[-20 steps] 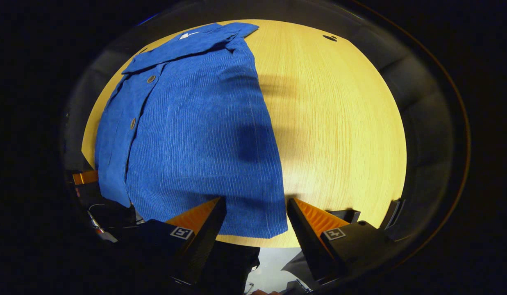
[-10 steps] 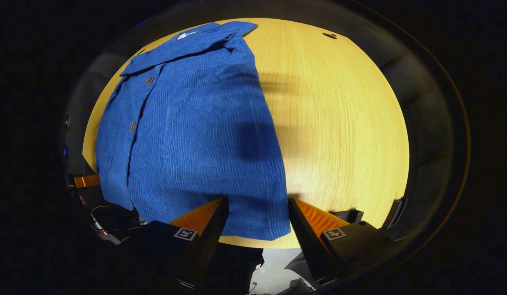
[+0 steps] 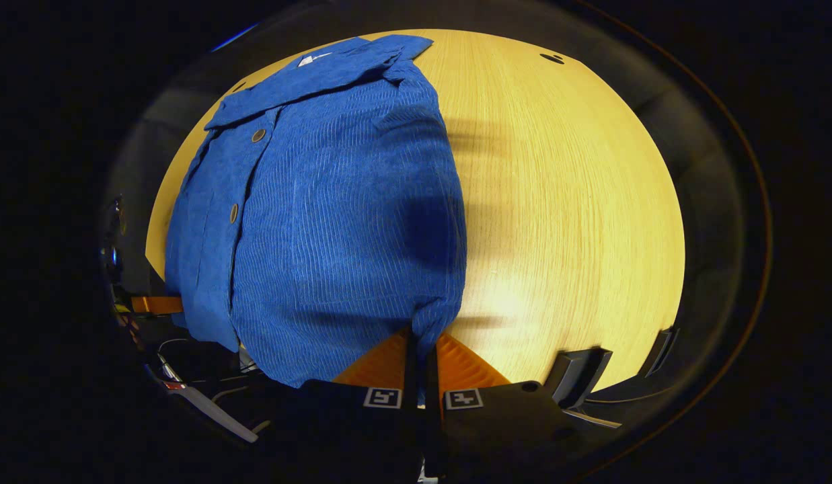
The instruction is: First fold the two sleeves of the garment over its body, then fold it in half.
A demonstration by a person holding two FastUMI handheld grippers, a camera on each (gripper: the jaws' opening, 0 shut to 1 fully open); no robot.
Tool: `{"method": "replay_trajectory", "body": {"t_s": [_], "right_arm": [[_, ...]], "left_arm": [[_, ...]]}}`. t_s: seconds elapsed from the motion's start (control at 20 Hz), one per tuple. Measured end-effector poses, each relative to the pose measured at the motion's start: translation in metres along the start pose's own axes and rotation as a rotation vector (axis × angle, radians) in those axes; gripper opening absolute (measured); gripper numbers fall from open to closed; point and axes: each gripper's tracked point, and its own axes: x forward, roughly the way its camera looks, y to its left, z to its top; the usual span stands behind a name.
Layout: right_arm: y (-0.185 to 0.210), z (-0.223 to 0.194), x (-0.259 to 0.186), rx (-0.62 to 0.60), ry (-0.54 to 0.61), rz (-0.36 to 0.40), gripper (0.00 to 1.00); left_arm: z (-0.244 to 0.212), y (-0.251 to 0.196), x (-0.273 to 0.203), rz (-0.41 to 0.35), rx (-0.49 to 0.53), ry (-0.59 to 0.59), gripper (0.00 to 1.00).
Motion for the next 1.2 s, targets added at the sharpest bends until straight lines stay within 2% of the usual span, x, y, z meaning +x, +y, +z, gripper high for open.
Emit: {"method": "replay_trajectory", "body": {"t_s": [0.15, 0.35, 0.55, 0.75, 0.9, 1.0, 1.2], "right_arm": [[0.002, -0.001, -0.001, 0.011, 0.007, 0.011, 0.09], [0.020, 0.006, -0.021, 0.052, -0.015, 0.086, 0.09], [0.040, 0.031, -0.057, 0.038, -0.083, 0.148, 0.08], [0.055, 0.082, -0.102, -0.016, -0.222, 0.183, 0.09], [0.071, 0.123, -0.137, -0.060, -0.331, 0.213, 0.09], [0.084, 0.165, -0.161, -0.084, -0.411, 0.239, 0.08], [0.087, 0.260, -0.197, -0.083, -0.566, 0.232, 0.08]], "left_arm": [[0.003, 0.002, -0.006, 0.043, 0.029, 0.003, 0.00], [0.015, -0.015, -0.029, 0.025, 0.082, -0.048, 0.00], [0.036, -0.034, -0.063, -0.007, 0.138, -0.105, 0.00], [0.060, -0.059, -0.106, -0.059, 0.192, -0.189, 0.00], [0.086, -0.082, -0.139, -0.068, 0.255, -0.264, 0.00], [0.119, -0.104, -0.166, -0.084, 0.290, -0.333, 0.00], [0.191, -0.127, -0.216, -0.089, 0.303, -0.469, 0.00]]}}
